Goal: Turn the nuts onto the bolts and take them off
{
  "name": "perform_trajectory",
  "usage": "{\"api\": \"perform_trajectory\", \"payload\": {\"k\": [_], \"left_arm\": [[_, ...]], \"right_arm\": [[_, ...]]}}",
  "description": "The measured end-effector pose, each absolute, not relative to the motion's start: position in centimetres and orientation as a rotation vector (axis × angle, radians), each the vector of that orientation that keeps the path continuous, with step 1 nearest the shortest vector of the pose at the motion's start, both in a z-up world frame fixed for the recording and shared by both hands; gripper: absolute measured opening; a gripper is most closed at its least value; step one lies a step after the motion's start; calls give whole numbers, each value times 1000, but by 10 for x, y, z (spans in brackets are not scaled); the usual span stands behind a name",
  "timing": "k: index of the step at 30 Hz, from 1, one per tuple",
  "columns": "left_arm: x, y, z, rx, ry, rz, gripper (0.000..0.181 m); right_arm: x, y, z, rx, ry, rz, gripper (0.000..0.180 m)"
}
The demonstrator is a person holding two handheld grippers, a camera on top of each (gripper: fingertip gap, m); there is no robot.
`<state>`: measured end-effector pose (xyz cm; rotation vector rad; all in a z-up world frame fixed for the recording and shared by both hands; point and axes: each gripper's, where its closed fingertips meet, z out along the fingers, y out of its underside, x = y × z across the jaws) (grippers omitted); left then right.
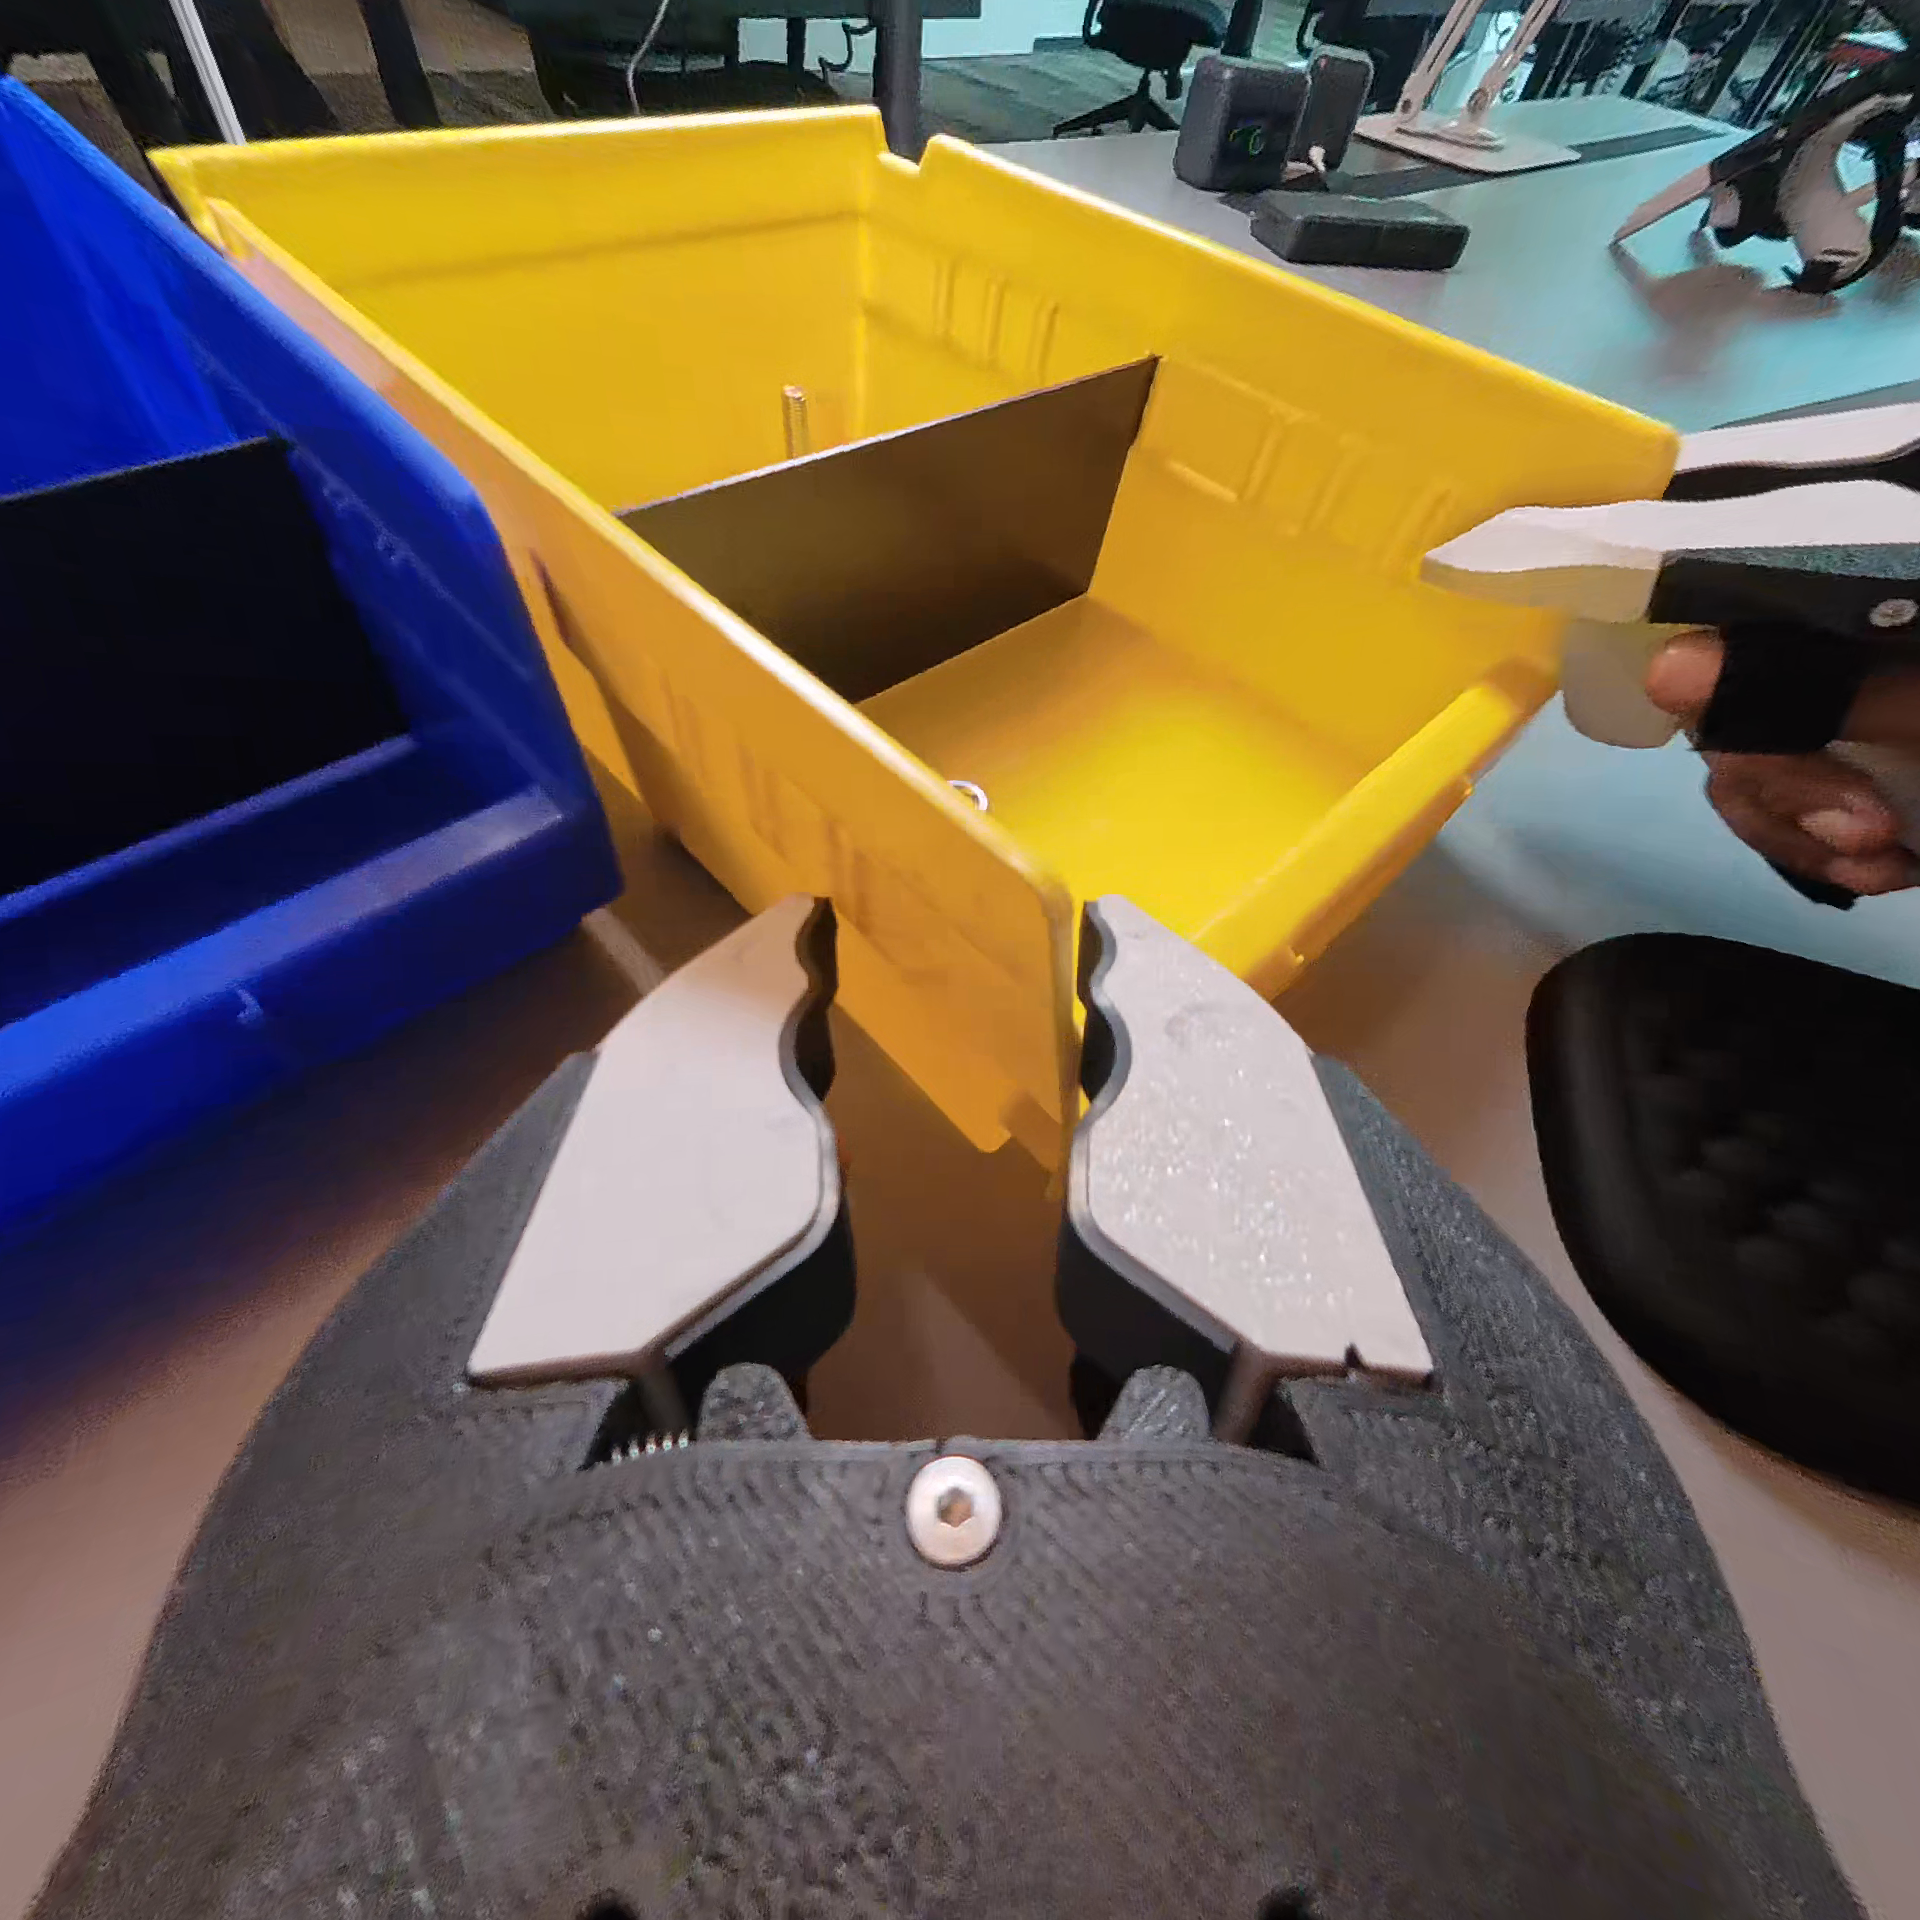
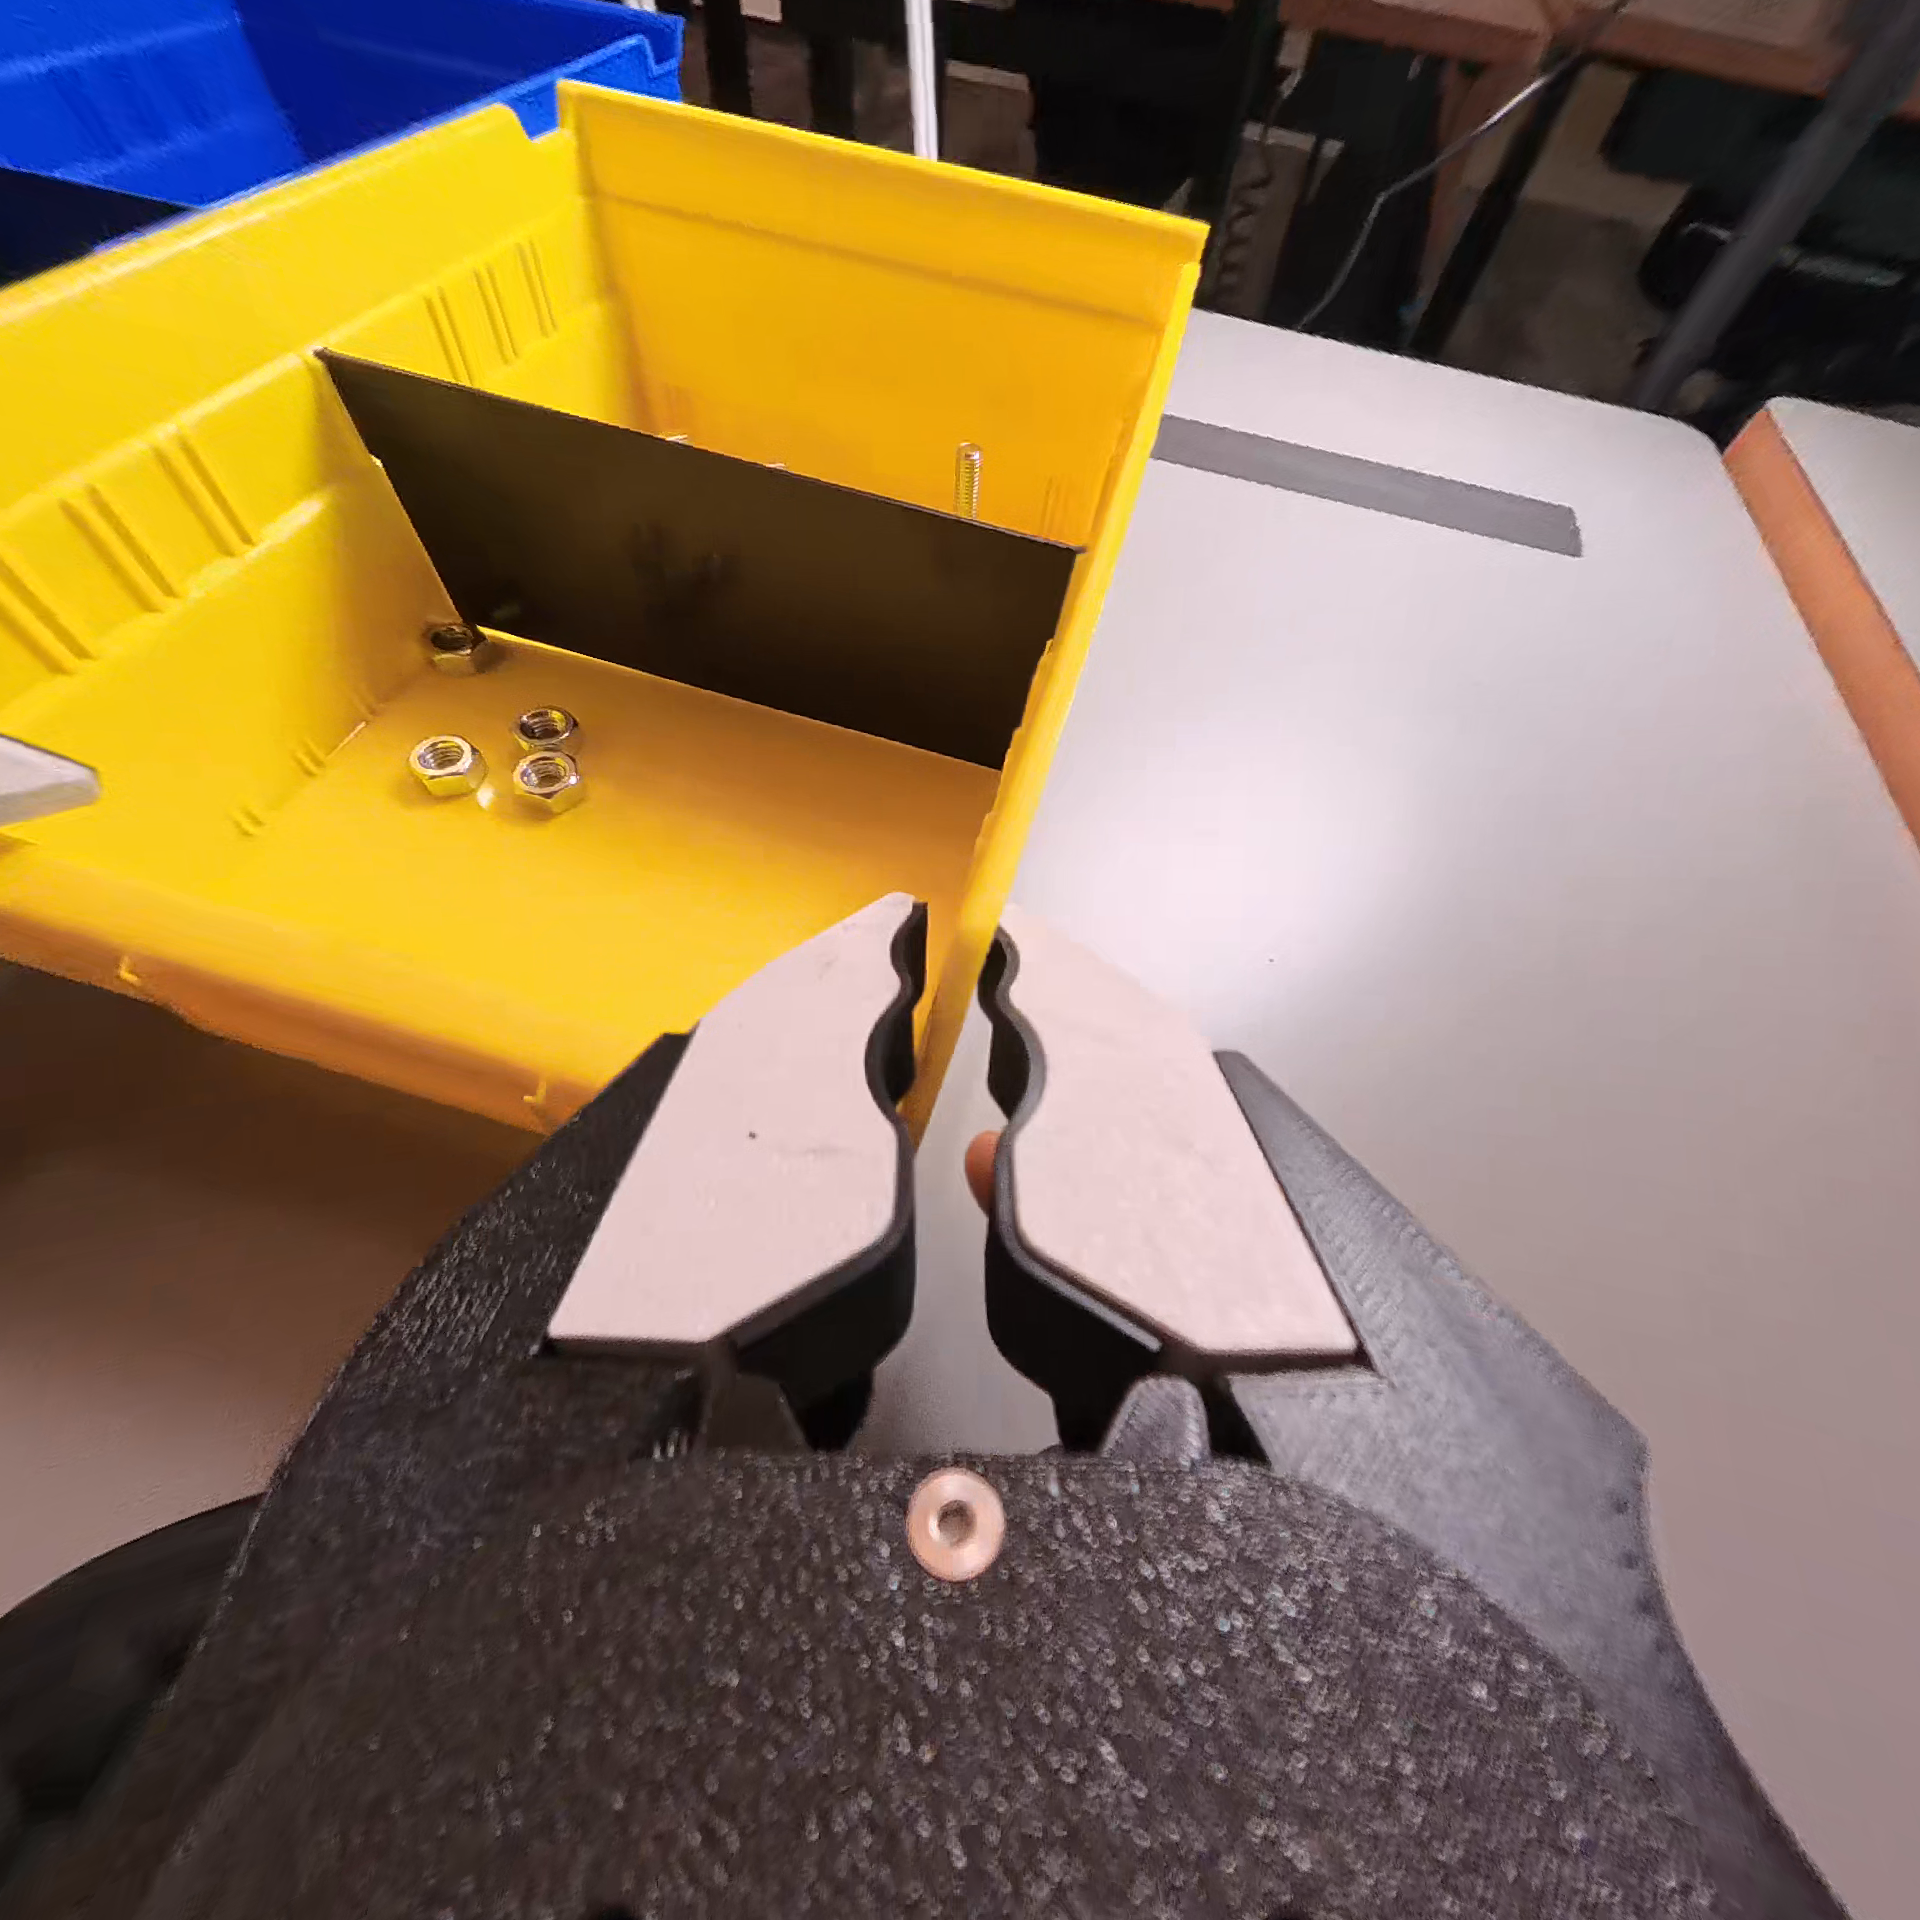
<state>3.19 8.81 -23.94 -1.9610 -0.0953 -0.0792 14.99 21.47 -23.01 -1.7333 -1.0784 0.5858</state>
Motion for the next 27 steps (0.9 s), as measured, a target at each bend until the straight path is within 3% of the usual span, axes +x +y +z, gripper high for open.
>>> {"api": "perform_trajectory", "payload": {"k": [7,16,22,27], "left_arm": [[32,90,-208,-1856,-21,33,24],[18,63,-112,-1670,0,85,15],[-38,-12,-39,-1534,-85,239,13],[-107,-101,-22,-1488,-229,402,13]], "right_arm": [[175,201,-194,-1679,-938,497,5],[171,155,-72,-1422,-902,477,8],[108,89,2,-1202,-923,679,11],[15,28,16,-1109,-992,900,11]]}}
